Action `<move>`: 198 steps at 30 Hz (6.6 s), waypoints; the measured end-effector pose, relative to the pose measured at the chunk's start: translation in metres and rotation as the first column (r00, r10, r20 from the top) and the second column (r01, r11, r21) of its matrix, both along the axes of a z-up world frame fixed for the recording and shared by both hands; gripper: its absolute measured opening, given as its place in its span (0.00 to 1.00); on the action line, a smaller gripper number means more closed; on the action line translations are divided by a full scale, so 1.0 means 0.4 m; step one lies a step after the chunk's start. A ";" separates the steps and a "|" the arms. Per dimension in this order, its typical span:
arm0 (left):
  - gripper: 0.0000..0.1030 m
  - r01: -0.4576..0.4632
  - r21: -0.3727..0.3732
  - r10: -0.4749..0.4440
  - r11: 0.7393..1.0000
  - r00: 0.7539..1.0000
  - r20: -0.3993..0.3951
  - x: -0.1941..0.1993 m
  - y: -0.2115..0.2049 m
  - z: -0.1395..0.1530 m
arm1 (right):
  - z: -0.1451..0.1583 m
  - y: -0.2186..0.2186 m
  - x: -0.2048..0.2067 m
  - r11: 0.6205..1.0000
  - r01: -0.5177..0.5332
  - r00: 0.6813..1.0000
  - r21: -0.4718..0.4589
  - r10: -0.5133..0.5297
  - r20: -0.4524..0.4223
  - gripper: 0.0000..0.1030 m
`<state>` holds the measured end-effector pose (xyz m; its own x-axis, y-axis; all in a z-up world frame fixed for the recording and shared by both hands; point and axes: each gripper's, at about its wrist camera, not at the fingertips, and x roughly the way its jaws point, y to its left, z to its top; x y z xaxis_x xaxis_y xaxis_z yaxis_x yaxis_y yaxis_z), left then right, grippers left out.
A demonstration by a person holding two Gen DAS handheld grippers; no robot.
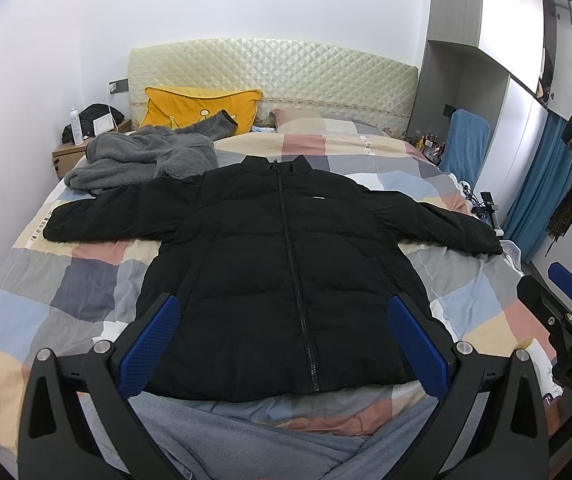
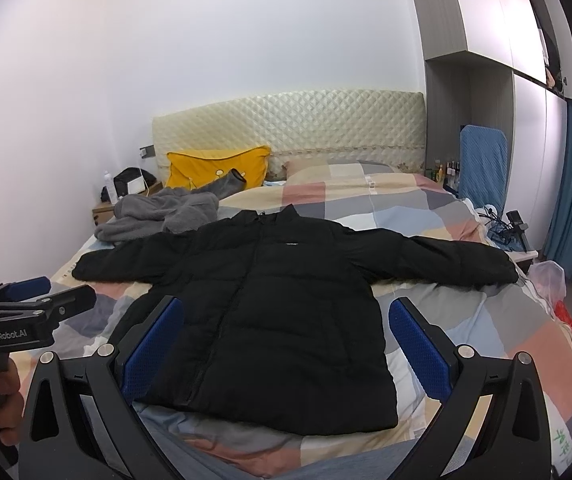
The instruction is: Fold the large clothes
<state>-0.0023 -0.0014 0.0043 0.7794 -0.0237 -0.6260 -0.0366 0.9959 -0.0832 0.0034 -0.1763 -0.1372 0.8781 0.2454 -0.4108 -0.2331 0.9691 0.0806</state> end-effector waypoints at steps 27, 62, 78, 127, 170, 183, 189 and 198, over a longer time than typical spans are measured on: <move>1.00 -0.002 -0.004 0.002 1.000 1.000 -0.003 -0.011 -0.005 0.010 | 0.000 0.001 0.009 1.000 -0.003 1.000 0.011 0.003 -0.014 1.00; 1.00 0.060 -0.084 -0.059 0.995 0.998 0.017 0.114 -0.064 0.050 | 0.059 -0.148 0.107 0.995 0.084 0.995 0.057 -0.087 0.058 1.00; 1.00 0.152 -0.039 -0.146 0.988 0.980 0.134 0.296 -0.154 0.093 | 0.063 -0.326 0.298 0.982 0.115 0.988 0.153 -0.128 0.083 1.00; 1.00 -0.114 0.016 0.114 0.993 0.993 -0.031 0.569 0.123 -0.397 | -0.407 -1.117 1.023 0.606 0.637 0.751 0.477 -0.628 -0.205 0.03; 1.00 -0.158 -0.110 0.162 0.981 0.986 0.025 0.374 0.420 -0.382 | -0.098 0.605 0.941 0.919 -0.393 0.919 0.034 0.393 0.024 0.10; 1.00 -0.210 -0.153 0.211 0.966 0.977 -0.010 0.396 0.491 -0.427 | -0.476 0.801 0.984 0.892 -0.450 0.859 -0.046 0.417 -0.298 0.12; 1.00 -0.226 -0.189 0.225 0.956 0.974 -0.024 0.402 0.521 -0.436 | -0.474 0.786 0.995 0.864 -0.503 0.813 -0.026 0.463 -0.352 0.29; 1.00 -0.214 -0.171 0.213 0.962 0.977 -0.027 0.400 0.504 -0.429 | -0.327 0.682 0.928 0.857 -0.515 0.831 0.020 0.504 -0.236 0.78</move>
<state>0.1578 0.2004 -0.1674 0.7730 0.0349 -0.6335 -0.2483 0.9355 -0.2513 0.3746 0.0967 -0.2681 0.5158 0.6098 -0.6018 -0.6752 0.7217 0.1527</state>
